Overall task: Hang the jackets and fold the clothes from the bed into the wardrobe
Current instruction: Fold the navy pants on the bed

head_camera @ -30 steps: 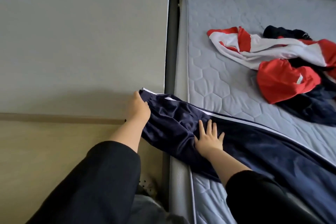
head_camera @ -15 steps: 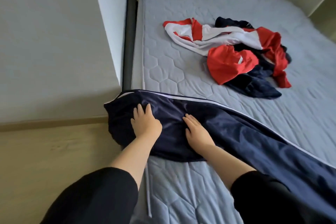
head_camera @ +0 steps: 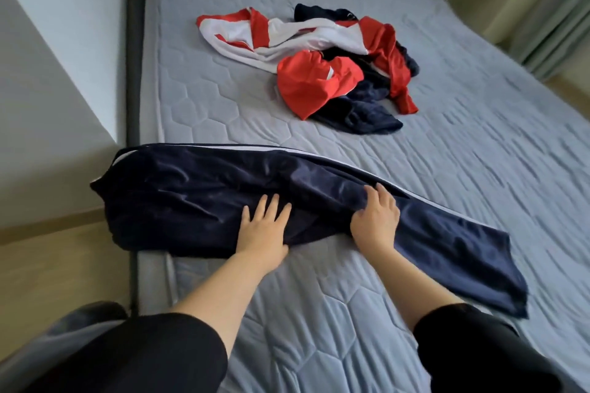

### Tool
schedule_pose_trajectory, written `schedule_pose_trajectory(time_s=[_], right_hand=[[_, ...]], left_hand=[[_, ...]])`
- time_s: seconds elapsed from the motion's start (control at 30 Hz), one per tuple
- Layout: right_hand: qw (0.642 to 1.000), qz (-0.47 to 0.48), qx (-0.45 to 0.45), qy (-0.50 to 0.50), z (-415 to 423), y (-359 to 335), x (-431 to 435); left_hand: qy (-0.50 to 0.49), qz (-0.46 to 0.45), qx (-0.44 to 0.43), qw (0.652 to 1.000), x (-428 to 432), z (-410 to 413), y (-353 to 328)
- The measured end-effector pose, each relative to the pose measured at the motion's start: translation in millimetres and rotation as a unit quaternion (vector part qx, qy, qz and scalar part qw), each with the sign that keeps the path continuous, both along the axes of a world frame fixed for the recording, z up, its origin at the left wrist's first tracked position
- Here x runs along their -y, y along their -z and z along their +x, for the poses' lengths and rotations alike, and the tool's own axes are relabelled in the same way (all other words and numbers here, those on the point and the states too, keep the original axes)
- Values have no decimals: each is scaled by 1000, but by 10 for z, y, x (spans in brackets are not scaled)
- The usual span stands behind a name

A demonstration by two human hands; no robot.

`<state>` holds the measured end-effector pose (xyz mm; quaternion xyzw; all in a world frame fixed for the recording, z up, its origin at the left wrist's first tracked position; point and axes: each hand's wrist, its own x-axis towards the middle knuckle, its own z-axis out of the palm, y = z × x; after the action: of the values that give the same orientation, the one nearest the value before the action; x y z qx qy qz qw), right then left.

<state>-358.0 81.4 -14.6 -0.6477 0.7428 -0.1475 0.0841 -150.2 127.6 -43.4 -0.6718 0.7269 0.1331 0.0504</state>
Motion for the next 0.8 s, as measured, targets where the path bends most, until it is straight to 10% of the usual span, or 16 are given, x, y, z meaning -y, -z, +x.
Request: schedule_pose_trajectory(time_s=[0.1,0.23,0.4,0.5,0.6,0.7,0.8], right_hand=[[983,166,-74,10,-393,-1,148],[980,104,-157,-64,-557,-18,144],[972,96,-127,-175,-374,-105,-174],[904,338,54,-256,-320,-160,-325],[803,505,287,-135,-375,-245,-322],[881,355,304,71,-574,-211,-142],[768,294,494,282,-940,-102,-76]], left_hand=[[6,-23,20,1000,23,3,-10],[37,-26,-37,998,44,137,-29],[65,-217,-157,961,2,96,-233],[134,-228,-124,956,24,-137,-327],[213,-134,-89,964,14,-342,-321],[215,-73,-63,972,8,-465,-322],[180,-59,-47,981,33,-602,-363]])
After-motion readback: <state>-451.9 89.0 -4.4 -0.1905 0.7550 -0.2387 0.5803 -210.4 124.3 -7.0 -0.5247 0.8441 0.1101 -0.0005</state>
